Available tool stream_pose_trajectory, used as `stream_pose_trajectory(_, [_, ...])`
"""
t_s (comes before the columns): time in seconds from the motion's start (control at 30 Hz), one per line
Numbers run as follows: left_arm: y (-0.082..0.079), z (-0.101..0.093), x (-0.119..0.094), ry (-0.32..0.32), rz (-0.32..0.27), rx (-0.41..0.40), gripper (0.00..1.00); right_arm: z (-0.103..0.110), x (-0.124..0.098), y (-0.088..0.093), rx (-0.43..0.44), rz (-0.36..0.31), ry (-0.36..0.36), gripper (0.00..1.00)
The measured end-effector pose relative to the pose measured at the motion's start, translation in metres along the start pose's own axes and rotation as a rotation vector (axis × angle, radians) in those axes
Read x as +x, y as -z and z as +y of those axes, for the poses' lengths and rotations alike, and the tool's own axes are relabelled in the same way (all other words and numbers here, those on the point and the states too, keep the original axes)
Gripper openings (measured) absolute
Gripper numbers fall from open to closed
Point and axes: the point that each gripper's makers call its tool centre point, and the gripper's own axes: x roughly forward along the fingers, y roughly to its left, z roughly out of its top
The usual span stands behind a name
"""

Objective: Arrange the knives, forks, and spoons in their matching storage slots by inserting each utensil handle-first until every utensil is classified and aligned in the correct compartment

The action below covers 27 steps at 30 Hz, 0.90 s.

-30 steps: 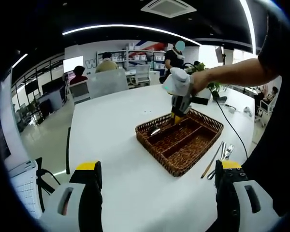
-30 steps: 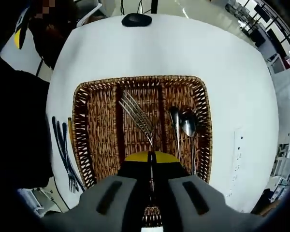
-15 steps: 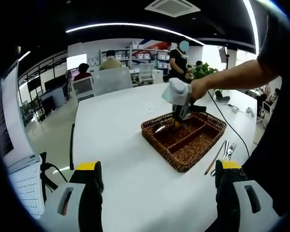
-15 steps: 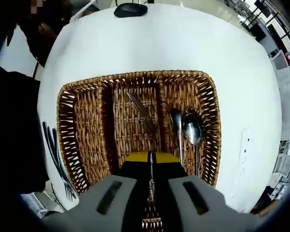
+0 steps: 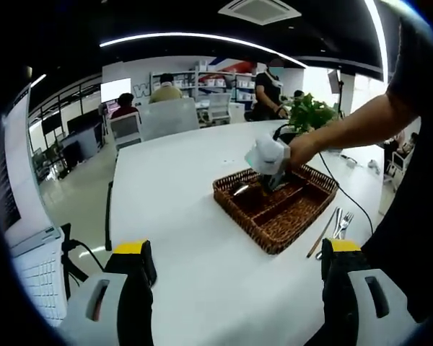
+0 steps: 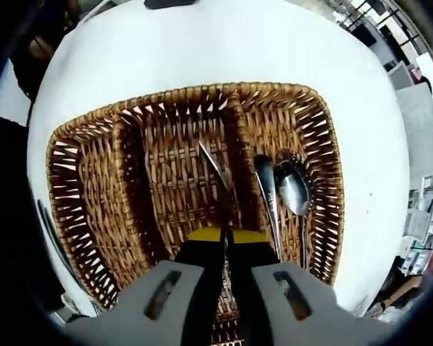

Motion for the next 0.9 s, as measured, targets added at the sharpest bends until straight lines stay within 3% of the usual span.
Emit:
stream_pose_trajectory(0.07, [0.0,-0.001,0.001,0.004,0.003,0.003,0.99,0.002,-0.001,0.001,0.029,-0.004,0.052,0.0])
stream_pose_trajectory(0.2, [-0.005,-0.003,0.001,0.008,-0.004,0.006,0.99,0.004,-0.005,0.001,0.081,-0.036,0.058,0.0])
stream_pose_trajectory(0.3, [-0.006,-0.004,0.002,0.011,-0.002,0.014,0.99,0.003,-0.005,0.002,0.039,-0.066,0.059,0.0])
stream_pose_trajectory(0.5, [-0.01,-0.009,0.003,0.018,-0.004,0.027,0.99,0.014,-0.007,0.001,0.052,-0.177,-0.012,0.04])
stream_pose_trajectory(0.57, [-0.011,-0.01,0.002,0.018,-0.004,0.028,0.99,0.013,-0.007,0.0,0.03,-0.205,0.002,0.07])
stream_pose_trajectory(0.63, [-0.012,-0.011,0.002,0.017,-0.004,0.029,0.99,0.019,-0.011,-0.005,0.096,-0.25,-0.031,0.12])
stream_pose_trajectory(0.7, [-0.012,-0.012,0.003,0.018,-0.002,0.031,0.99,0.015,-0.015,-0.006,0.108,-0.271,-0.031,0.14])
stream_pose_trajectory(0.83, [-0.017,-0.015,0.005,0.023,-0.008,0.036,0.99,0.004,-0.036,-0.013,0.169,-0.356,-0.031,0.2])
stream_pose_trajectory(0.9, [-0.02,-0.016,0.007,0.025,-0.012,0.035,0.99,0.004,-0.047,-0.018,0.192,-0.404,-0.073,0.28])
